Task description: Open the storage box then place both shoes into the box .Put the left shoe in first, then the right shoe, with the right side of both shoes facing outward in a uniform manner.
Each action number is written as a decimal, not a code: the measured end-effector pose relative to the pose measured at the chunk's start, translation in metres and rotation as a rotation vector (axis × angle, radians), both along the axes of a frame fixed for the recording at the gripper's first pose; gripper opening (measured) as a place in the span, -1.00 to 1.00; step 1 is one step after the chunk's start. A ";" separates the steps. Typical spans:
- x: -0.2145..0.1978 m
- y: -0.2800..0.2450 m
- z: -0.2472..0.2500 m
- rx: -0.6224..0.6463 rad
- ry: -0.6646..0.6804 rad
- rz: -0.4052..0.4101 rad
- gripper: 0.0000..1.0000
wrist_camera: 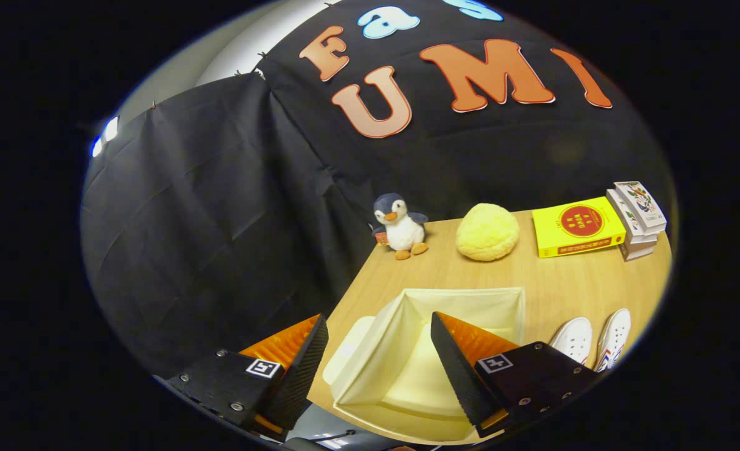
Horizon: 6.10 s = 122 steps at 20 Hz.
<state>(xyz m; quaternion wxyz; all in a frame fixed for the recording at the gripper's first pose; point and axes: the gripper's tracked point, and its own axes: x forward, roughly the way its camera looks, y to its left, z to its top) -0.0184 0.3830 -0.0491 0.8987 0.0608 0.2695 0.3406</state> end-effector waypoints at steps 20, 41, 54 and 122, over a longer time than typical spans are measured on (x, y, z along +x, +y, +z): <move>0.067 -0.246 -0.112 -0.299 0.049 -0.366 0.97; 0.083 -0.246 -0.245 -0.591 0.327 -0.119 -0.21; 0.082 -0.245 -0.244 -0.102 0.469 -0.240 -0.99; -0.021 0.031 -0.153 -0.082 0.439 -0.148 -0.99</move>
